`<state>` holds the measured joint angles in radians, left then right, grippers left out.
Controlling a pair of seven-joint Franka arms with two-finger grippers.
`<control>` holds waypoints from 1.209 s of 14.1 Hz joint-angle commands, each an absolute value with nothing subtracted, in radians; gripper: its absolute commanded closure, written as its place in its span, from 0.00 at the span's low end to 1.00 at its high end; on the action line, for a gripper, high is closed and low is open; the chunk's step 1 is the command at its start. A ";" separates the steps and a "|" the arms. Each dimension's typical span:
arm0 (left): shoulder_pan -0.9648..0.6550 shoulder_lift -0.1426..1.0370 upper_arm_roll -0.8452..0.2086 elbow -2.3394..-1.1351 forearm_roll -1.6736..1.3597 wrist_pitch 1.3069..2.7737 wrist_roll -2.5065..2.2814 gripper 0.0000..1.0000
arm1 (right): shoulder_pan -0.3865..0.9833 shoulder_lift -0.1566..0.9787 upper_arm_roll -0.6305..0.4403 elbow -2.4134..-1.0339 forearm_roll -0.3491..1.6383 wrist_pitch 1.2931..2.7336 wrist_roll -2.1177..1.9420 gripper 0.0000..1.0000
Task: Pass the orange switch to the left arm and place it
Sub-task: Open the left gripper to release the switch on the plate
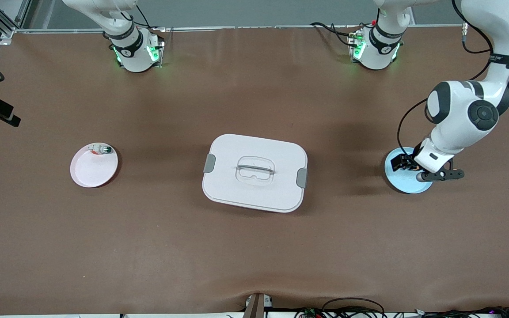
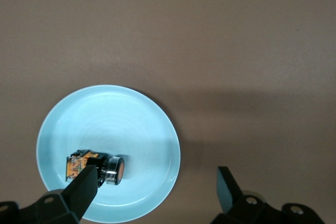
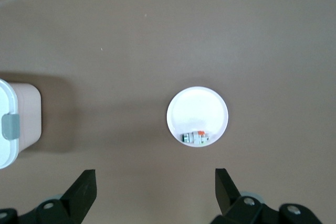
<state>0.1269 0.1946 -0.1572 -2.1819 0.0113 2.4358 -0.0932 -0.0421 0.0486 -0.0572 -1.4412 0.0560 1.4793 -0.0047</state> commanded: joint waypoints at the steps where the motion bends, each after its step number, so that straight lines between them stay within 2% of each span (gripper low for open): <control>1: 0.132 0.172 -0.170 -2.090 -0.003 2.292 -0.071 0.00 | -0.055 0.021 -0.046 -1.463 0.055 1.441 -0.008 0.00; 3: 0.137 0.144 -0.169 -2.037 -0.003 2.199 -0.069 0.00 | -0.052 0.021 -0.043 -1.463 0.052 1.443 -0.009 0.00; 14: 0.127 -0.069 -0.190 -2.022 -0.020 2.080 -0.081 0.00 | -0.020 0.021 -0.035 -1.462 -0.012 1.470 -0.011 0.00; 16: 0.083 -0.090 -0.167 -2.008 -0.024 2.056 -0.080 0.00 | -0.017 0.020 -0.037 -1.463 -0.012 1.468 -0.011 0.00; 17: 0.039 -0.091 -0.120 -1.990 -0.025 2.030 -0.080 0.00 | -0.018 0.020 -0.038 -1.462 -0.008 1.468 -0.011 0.00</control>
